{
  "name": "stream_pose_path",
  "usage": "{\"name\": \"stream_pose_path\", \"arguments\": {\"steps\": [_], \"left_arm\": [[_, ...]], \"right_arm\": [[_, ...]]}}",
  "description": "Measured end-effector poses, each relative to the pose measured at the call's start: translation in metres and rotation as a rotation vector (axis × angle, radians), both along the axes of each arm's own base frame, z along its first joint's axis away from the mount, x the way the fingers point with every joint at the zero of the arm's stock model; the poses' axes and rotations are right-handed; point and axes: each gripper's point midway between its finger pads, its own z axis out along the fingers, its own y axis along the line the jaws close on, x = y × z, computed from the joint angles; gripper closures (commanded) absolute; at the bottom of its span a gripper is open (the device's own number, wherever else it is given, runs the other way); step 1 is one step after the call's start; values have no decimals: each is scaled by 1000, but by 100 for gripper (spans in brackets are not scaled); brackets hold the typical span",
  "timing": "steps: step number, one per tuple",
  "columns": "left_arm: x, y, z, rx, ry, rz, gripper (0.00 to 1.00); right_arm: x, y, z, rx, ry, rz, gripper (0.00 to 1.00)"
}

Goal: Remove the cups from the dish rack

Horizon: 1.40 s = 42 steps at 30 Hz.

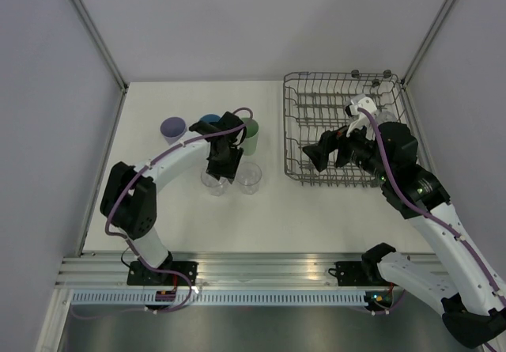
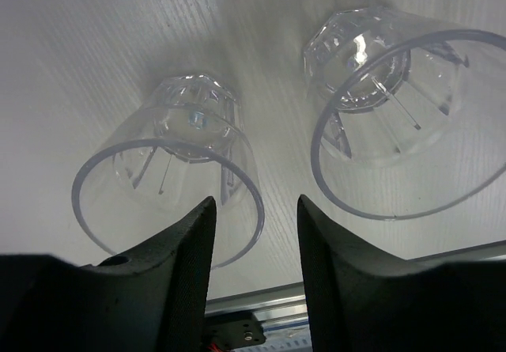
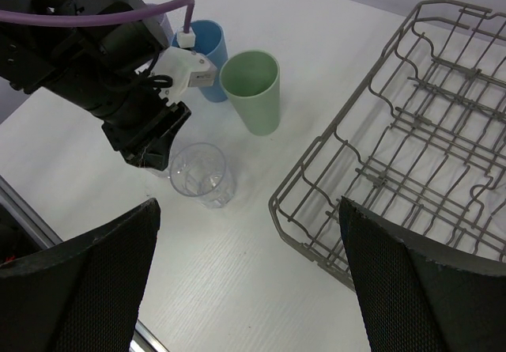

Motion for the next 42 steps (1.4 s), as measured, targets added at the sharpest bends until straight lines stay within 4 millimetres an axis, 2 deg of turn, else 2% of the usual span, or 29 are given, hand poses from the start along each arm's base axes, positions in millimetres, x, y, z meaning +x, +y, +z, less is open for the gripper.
{"name": "stream_pose_path", "arguments": {"steps": [5, 7, 8, 10, 12, 15, 17, 21, 25, 29, 34, 42], "left_arm": [[1, -1, 24, -38, -57, -1, 42], [1, -1, 38, -57, -91, 0, 38], [2, 0, 45, -66, -111, 1, 32], [2, 1, 61, -86, -152, 3, 25], [1, 4, 80, -108, -205, 8, 1], [-1, 10, 115, -152, -306, 18, 0], [-2, 16, 137, -173, -381, 31, 0], [-5, 37, 177, -189, -543, 79, 0], [-12, 68, 202, -163, -699, 158, 0], [-24, 101, 205, -119, -814, 243, 0], [-41, 125, 189, -109, -881, 292, 0], [-38, 121, 174, -114, -875, 286, 0]], "right_arm": [[3, 0, -3, -6, 7, -9, 2], [8, -2, -6, -15, 16, -32, 2], [11, -4, -7, -20, 21, -52, 2], [23, -11, -12, -40, 46, -124, 2], [41, -20, -18, -71, 74, -218, 2], [67, -31, -32, -119, 125, -329, 2], [85, -45, -48, -148, 171, -404, 2], [118, -97, -85, -200, 271, -582, 2], [142, -142, -104, -257, 328, -727, 2], [164, -169, -117, -302, 362, -789, 2], [181, -191, -143, -344, 419, -799, 2], [221, -200, -174, -383, 487, -740, 2]]}}
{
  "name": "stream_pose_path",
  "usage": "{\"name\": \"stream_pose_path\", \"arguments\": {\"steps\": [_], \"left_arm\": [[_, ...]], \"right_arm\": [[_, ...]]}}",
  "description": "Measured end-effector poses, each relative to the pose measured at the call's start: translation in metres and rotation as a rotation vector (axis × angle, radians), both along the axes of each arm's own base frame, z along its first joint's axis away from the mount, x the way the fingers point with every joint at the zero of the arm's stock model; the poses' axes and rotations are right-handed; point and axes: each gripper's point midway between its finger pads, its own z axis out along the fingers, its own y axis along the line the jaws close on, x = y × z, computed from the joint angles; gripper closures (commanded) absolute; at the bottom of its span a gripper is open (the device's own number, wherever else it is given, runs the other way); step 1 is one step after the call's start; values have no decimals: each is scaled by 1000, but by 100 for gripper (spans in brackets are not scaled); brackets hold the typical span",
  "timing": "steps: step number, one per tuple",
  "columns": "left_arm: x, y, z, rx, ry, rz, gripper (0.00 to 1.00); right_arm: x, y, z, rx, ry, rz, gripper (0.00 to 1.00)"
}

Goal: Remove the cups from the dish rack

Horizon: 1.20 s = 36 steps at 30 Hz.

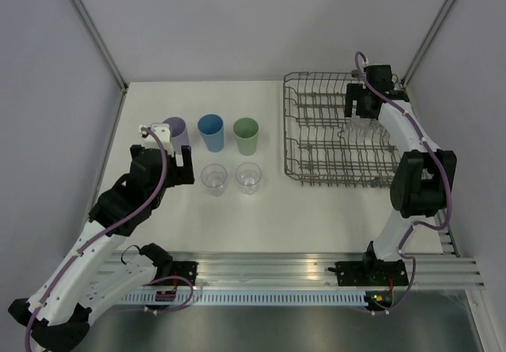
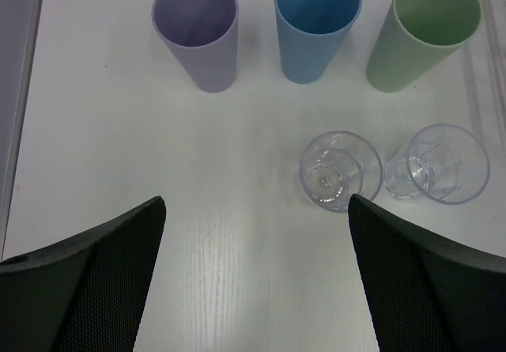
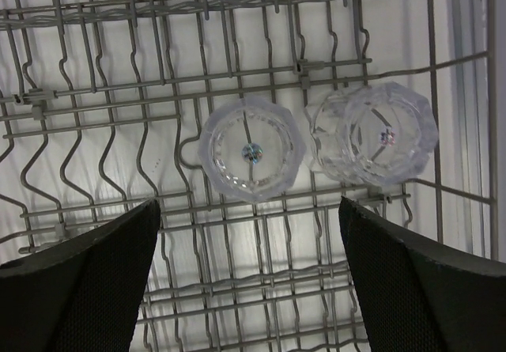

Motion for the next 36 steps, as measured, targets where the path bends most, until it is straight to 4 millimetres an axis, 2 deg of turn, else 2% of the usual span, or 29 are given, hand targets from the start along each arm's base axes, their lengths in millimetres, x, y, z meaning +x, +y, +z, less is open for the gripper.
{"name": "stream_pose_path", "arguments": {"steps": [5, 12, 19, 27, 33, 36], "left_arm": [[2, -6, -8, -2, 21, -23, 0], [2, -12, -8, -17, 23, -46, 0], [4, -19, -10, -28, 32, -69, 0], [4, -23, -13, -36, 43, -92, 0], [4, -26, -14, -42, 49, -106, 0], [4, -27, -14, -43, 48, -107, 0]], "right_arm": [[16, 3, -22, -6, 58, 31, 2], [17, -1, -58, -12, 158, 38, 2], [19, -17, -70, -13, 186, 8, 2], [19, -16, -84, 13, 212, 18, 5], [23, -14, -78, 24, 195, 26, 16], [24, -13, -77, 28, 192, 32, 31]]}}
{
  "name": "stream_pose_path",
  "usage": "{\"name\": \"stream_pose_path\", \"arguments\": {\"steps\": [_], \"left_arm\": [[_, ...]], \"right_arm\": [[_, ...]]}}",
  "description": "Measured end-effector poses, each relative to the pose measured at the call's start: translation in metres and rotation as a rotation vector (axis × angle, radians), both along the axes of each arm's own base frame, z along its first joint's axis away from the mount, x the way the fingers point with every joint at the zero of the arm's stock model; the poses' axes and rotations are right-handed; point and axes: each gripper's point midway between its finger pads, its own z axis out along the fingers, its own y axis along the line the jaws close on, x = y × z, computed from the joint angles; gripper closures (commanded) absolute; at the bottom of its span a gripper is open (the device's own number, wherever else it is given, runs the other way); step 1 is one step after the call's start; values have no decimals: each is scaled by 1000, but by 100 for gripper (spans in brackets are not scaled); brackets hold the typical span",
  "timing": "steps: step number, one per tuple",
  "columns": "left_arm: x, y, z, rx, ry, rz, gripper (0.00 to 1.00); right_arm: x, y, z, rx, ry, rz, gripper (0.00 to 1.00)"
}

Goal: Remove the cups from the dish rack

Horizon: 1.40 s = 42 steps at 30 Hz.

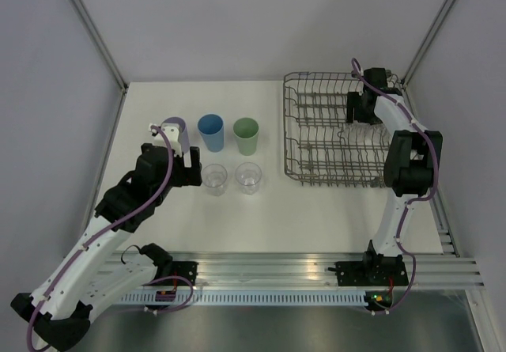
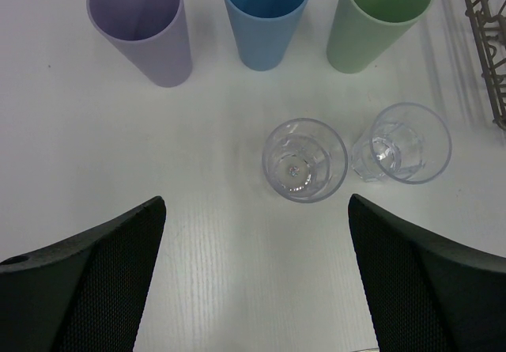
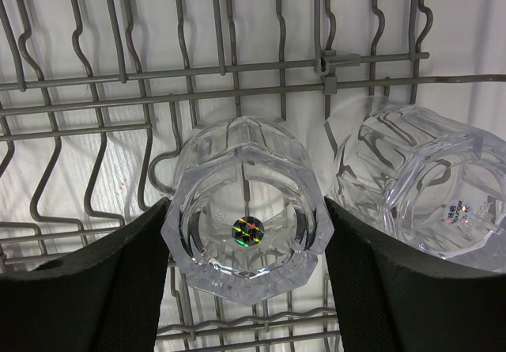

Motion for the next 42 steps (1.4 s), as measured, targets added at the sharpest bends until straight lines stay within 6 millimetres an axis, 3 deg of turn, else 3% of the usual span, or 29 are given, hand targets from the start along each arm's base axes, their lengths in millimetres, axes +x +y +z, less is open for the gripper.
{"name": "stream_pose_path", "arguments": {"steps": [1, 4, 15, 23, 29, 34, 42], "left_arm": [[0, 0, 0, 0, 0, 0, 0], [0, 0, 0, 0, -1, 0, 0], [0, 0, 0, -2, -1, -2, 0], [-2, -2, 1, -11, -2, -13, 0], [-5, -17, 12, -74, -5, -82, 0], [-8, -51, 43, -252, -71, -205, 0], [-16, -104, 101, -563, -207, -417, 1]], "right_arm": [[0, 0, 1, 0, -1, 1, 38], [0, 0, 1, 4, 0, 2, 46], [-4, 1, 9, 7, -1, 2, 53], [-10, 9, 76, 40, -143, 10, 55], [-33, 51, 131, 213, -300, 100, 57], [-70, 106, 172, 460, -435, 239, 57], [-126, 168, 230, 832, -611, 431, 58]]}}
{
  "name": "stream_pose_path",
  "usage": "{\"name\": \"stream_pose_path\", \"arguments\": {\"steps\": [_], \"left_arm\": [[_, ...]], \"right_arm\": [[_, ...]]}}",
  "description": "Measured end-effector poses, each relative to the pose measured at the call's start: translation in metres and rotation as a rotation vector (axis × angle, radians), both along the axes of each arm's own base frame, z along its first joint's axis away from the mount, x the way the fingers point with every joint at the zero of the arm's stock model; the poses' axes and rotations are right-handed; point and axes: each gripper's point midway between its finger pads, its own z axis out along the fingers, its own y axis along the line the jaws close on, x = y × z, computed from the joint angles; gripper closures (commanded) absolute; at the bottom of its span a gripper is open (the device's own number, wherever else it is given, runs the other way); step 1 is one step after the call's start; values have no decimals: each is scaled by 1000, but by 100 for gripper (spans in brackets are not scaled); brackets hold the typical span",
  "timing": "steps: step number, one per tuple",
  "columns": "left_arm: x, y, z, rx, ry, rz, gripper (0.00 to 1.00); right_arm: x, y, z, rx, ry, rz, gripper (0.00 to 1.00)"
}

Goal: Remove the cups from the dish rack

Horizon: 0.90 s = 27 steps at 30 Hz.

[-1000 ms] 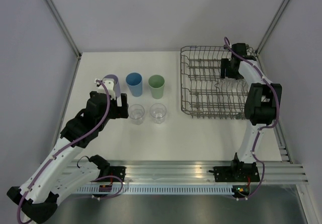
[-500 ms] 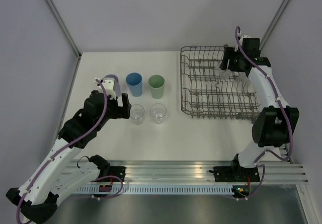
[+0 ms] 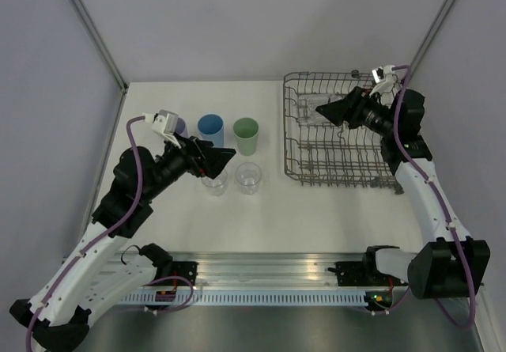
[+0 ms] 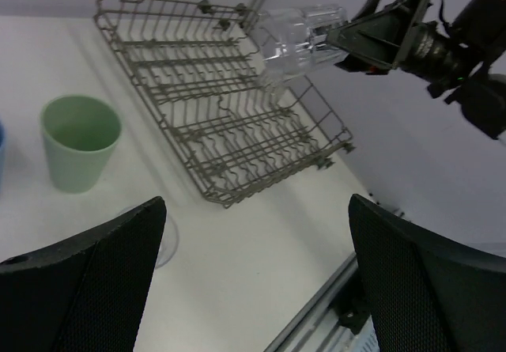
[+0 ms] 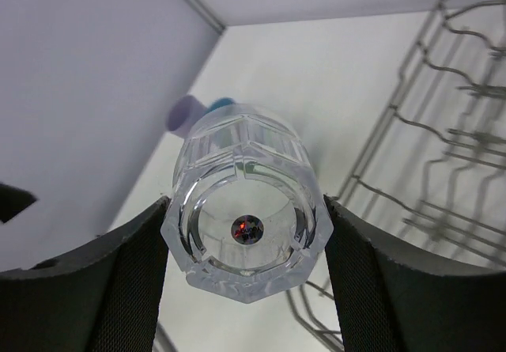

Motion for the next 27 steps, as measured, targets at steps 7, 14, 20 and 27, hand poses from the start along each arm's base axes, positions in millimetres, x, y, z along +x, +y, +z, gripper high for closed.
{"name": "stream_pose_path", "arguments": {"steps": [7, 14, 20, 27], "left_arm": [[-12, -40, 43, -252, -44, -206, 0], [-25, -64, 72, -422, -34, -382, 0], [-40, -74, 86, -499, -33, -514, 17], [-53, -78, 92, -532, -19, -602, 58]], "right_arm": [[-57, 59, 40, 225, -98, 230, 59], [-119, 108, 72, 392, -166, 445, 59], [-154, 137, 88, 458, -190, 571, 59], [-165, 155, 84, 465, -176, 616, 59]]}}
